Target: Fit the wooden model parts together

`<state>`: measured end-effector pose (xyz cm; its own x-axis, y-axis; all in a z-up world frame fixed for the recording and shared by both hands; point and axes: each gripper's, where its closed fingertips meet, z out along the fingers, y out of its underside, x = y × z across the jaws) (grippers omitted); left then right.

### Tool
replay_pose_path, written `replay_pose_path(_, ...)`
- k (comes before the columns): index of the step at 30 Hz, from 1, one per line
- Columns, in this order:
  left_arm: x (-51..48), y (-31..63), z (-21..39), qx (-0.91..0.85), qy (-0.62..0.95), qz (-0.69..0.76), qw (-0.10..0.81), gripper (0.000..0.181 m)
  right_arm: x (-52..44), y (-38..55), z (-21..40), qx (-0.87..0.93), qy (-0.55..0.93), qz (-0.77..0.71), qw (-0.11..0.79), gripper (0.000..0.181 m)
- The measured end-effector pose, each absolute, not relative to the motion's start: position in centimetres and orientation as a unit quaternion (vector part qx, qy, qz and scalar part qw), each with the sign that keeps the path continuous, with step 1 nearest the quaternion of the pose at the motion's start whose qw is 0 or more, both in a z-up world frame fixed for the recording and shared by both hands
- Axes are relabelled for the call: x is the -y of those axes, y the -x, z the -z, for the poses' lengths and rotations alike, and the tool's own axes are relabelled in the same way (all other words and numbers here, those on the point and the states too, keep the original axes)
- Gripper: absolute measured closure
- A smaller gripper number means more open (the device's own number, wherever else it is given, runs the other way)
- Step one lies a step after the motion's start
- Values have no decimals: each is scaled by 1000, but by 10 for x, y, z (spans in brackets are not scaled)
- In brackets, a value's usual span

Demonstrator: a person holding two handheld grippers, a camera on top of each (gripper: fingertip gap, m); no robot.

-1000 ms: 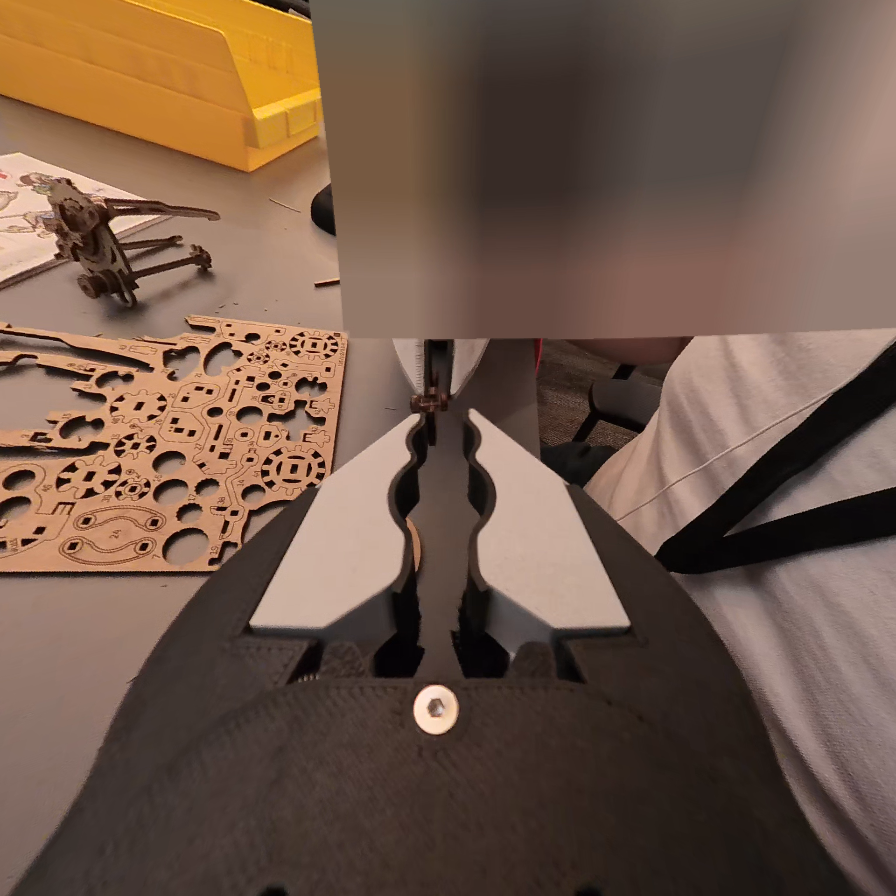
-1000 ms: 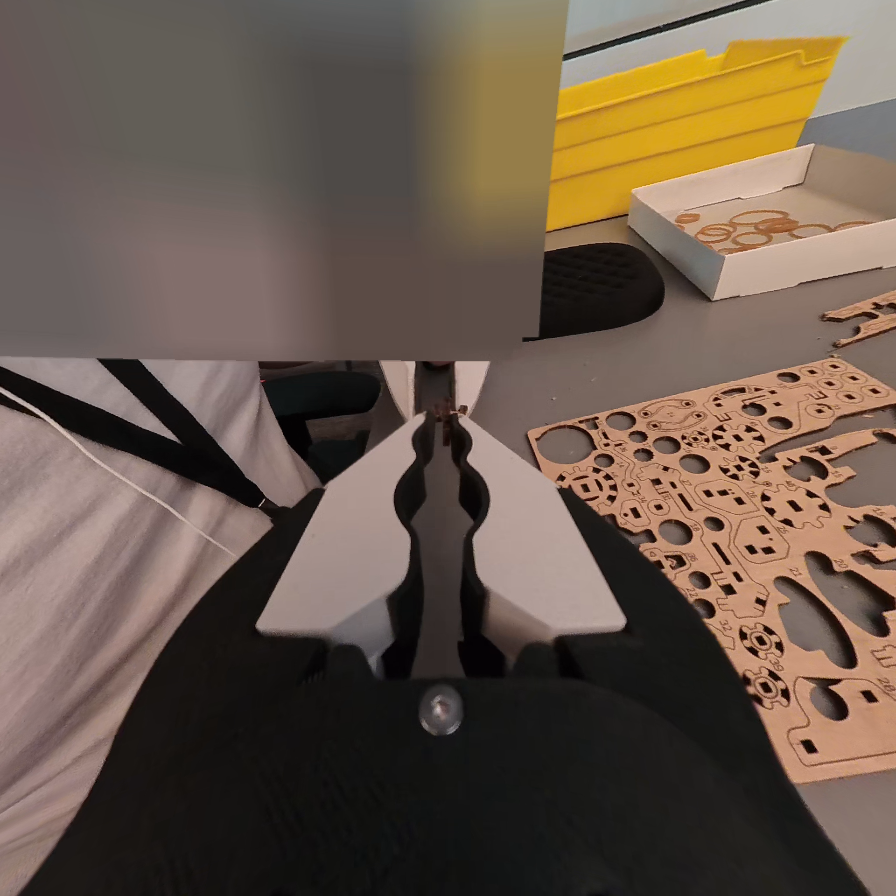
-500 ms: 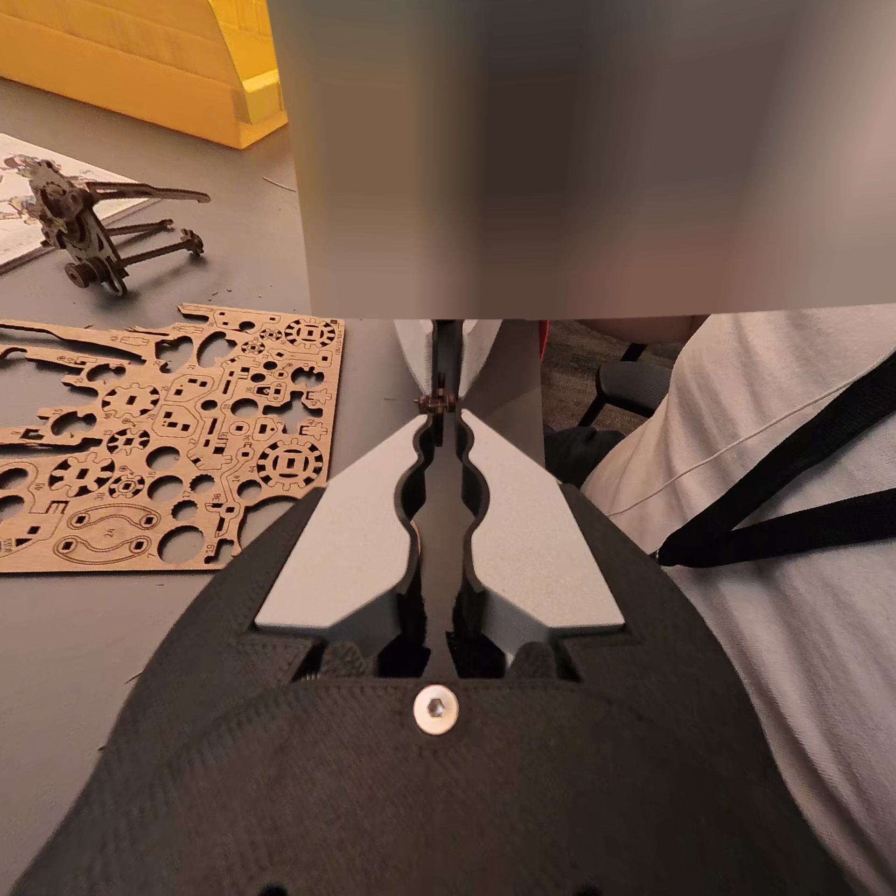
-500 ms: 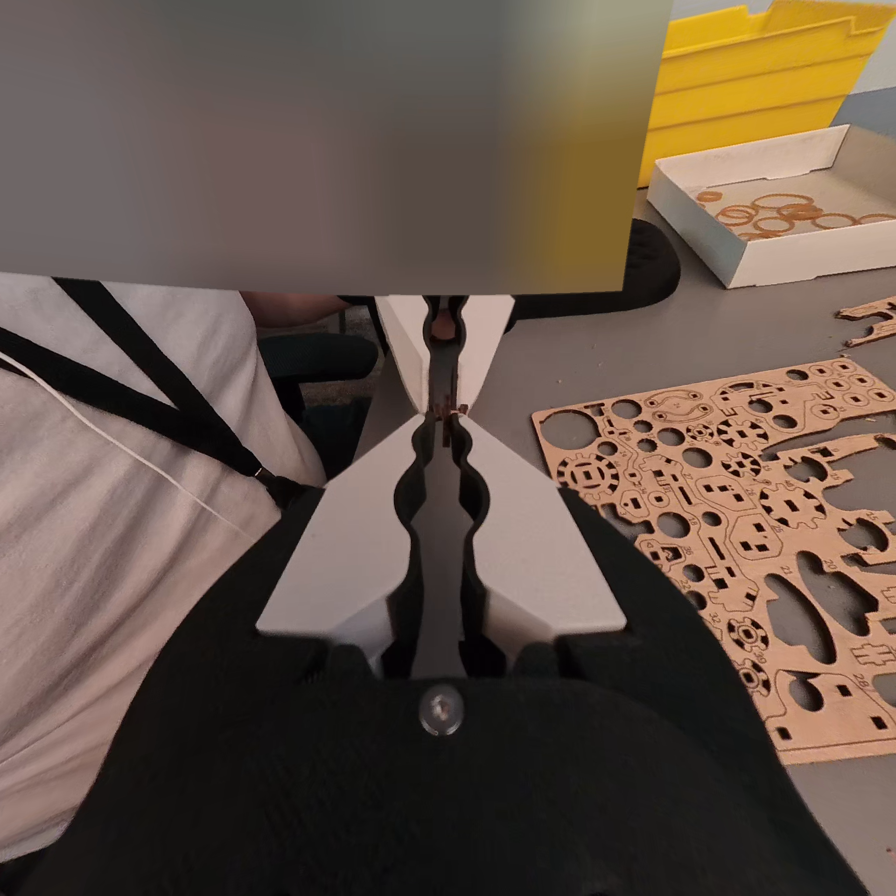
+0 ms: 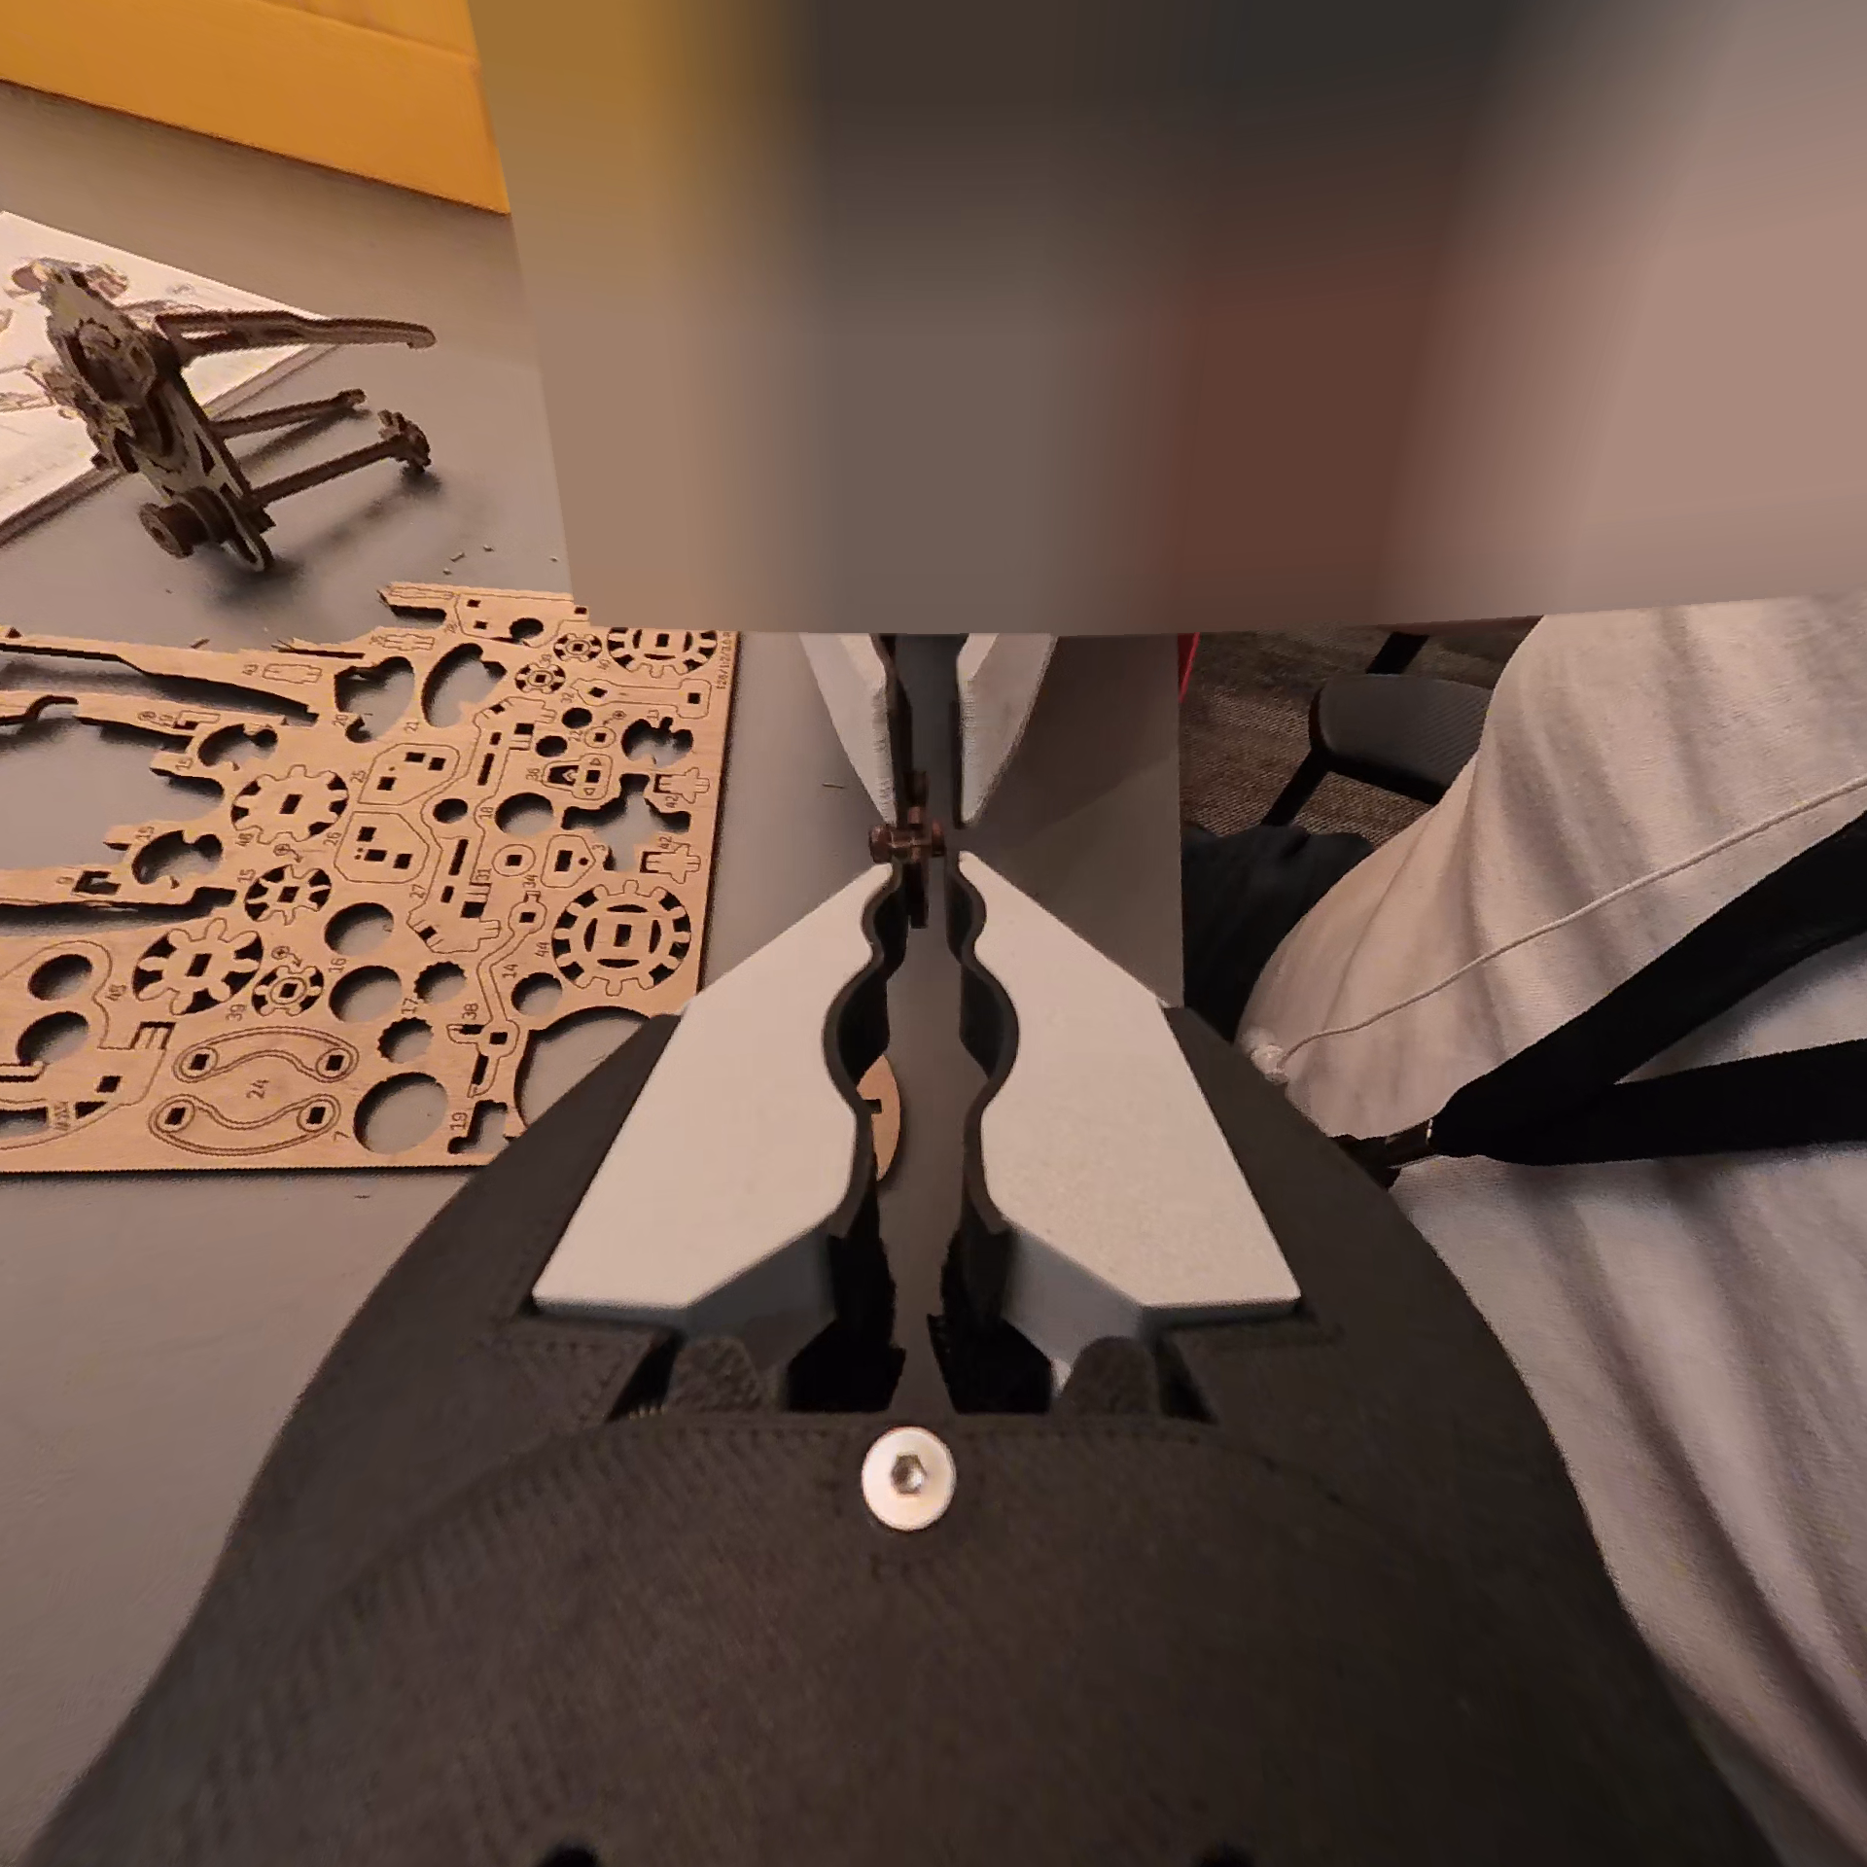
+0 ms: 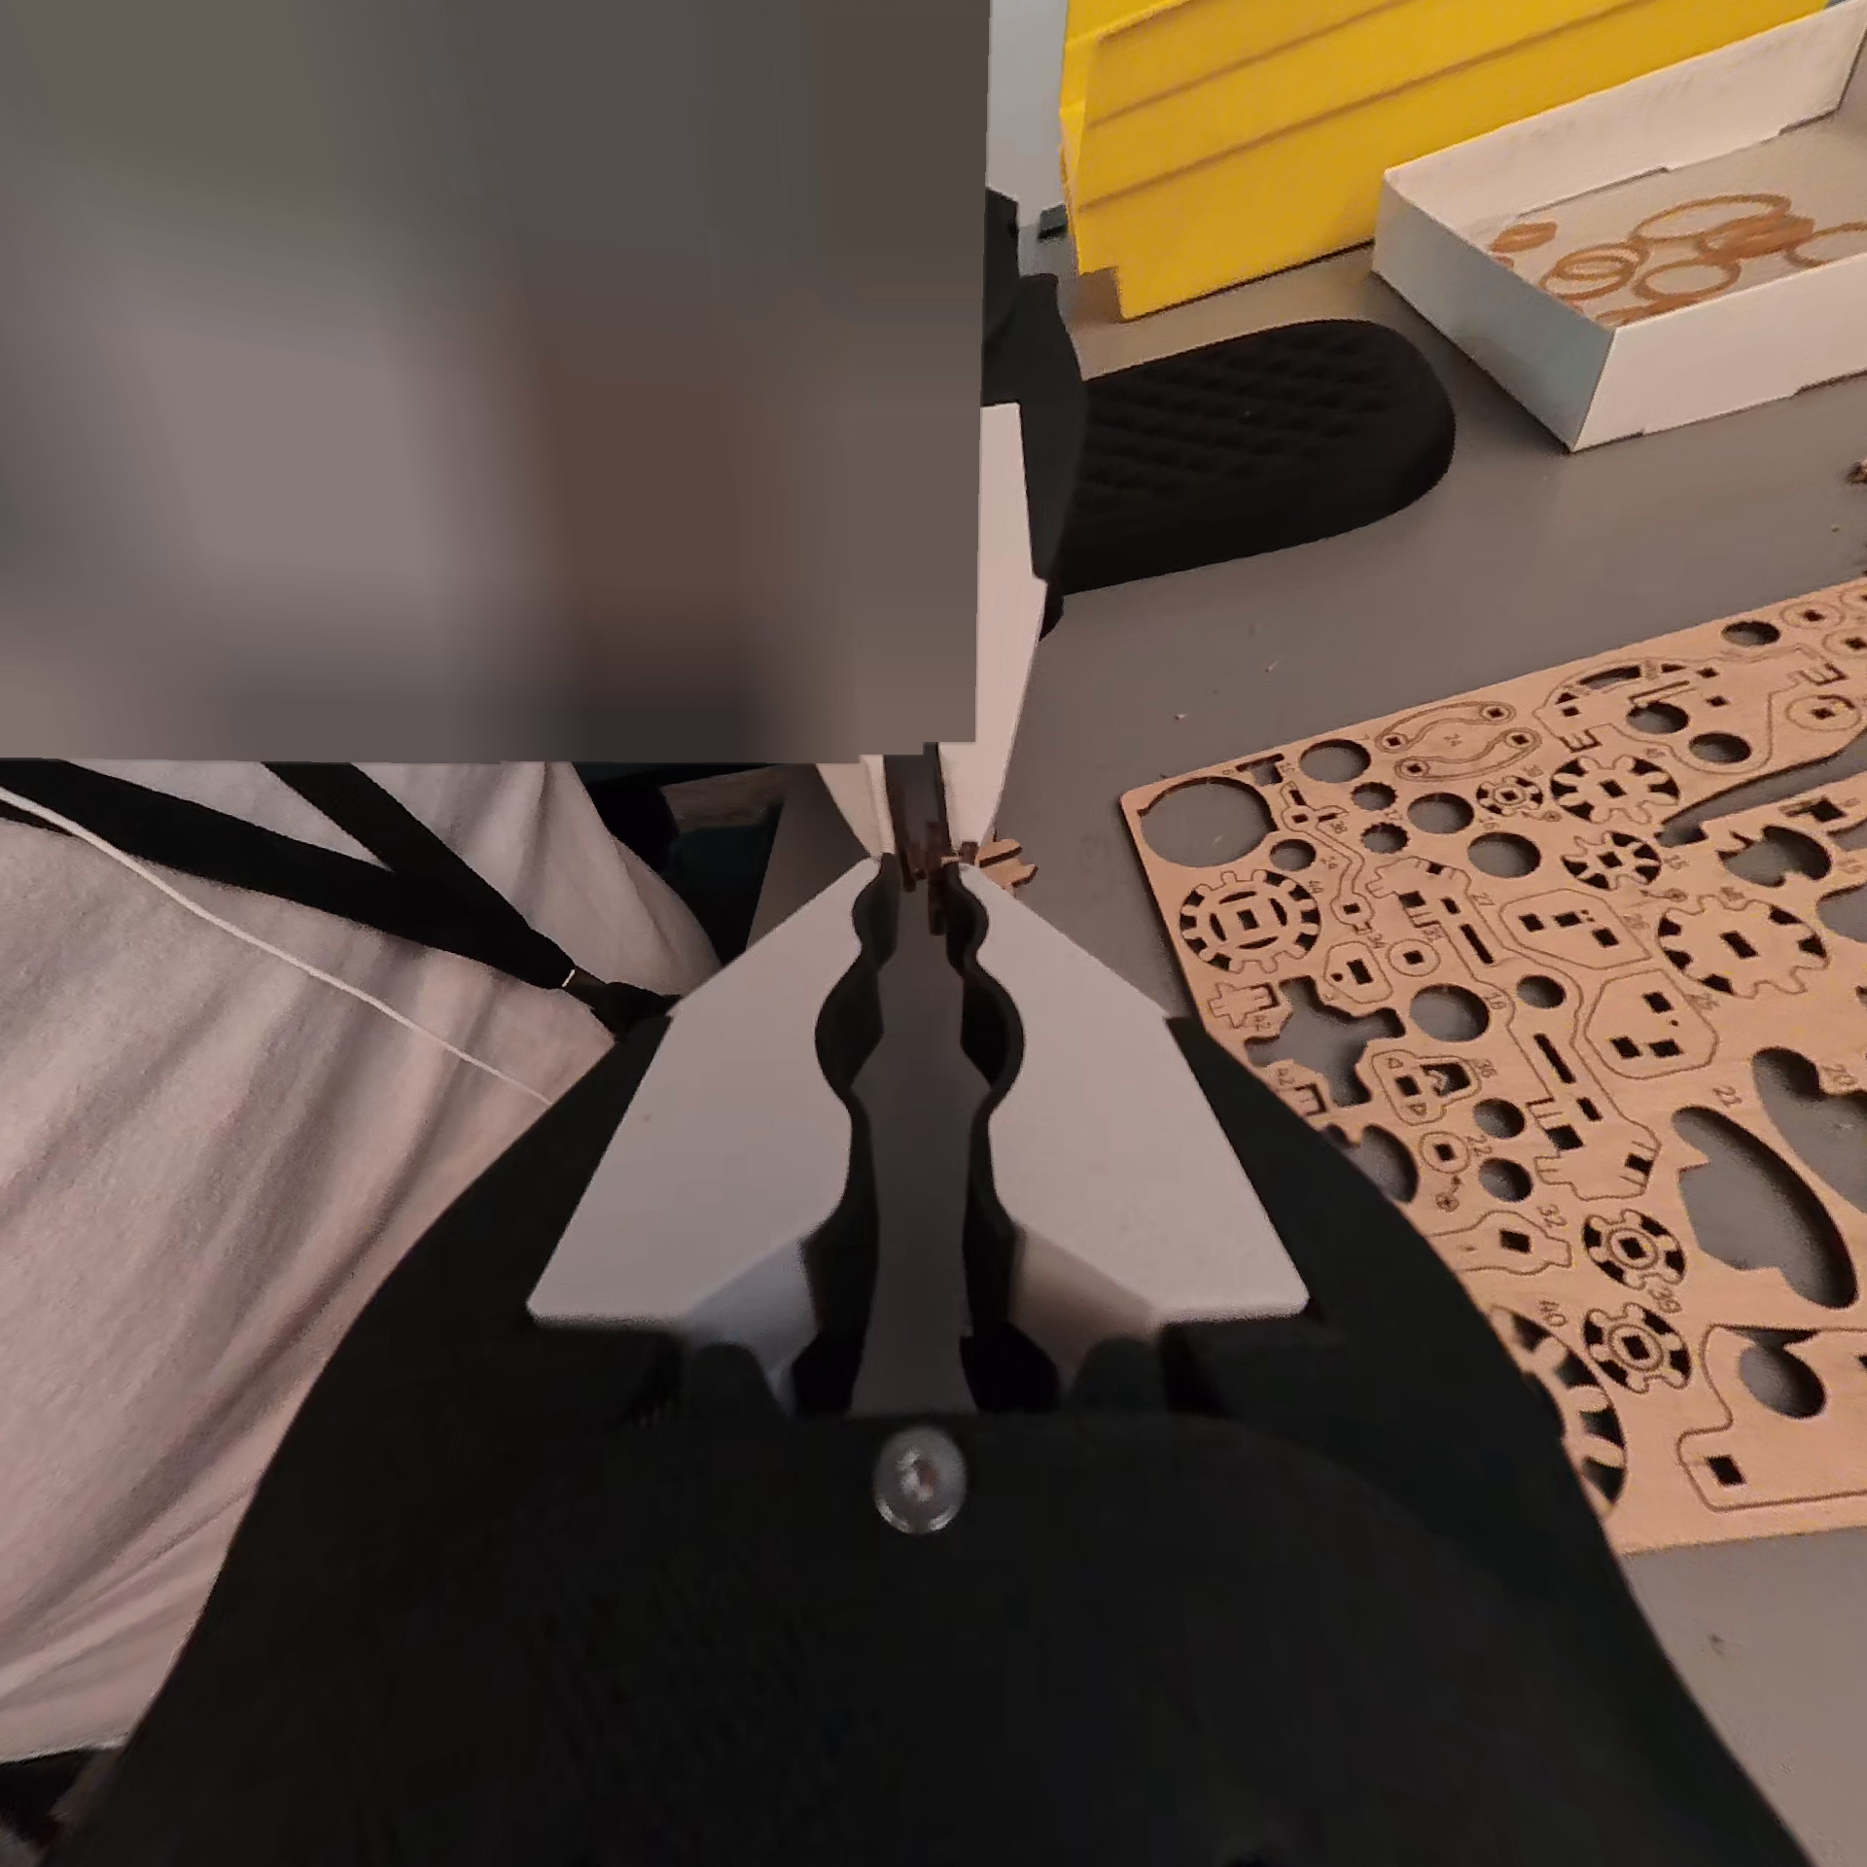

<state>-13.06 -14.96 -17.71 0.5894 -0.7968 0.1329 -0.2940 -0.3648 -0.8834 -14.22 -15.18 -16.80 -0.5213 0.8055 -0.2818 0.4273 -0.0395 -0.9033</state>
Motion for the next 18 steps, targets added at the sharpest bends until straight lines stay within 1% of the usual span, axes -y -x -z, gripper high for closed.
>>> replay_pose_path(3, 149, 130, 179, -355, 778, 277, 438, 176, 150, 142, 170, 668, 469, -552, 167, 176)
replay_pose_path(11, 147, 130, 168, -333, 766, 306, 457, 172, 151, 140, 162, 675, 436, -555, 216, 177)
replay_pose_path(18, 152, 127, 166, -345, 756, 316, 457, 174, 155, 137, 161, 688, 414, -549, 230, 177)
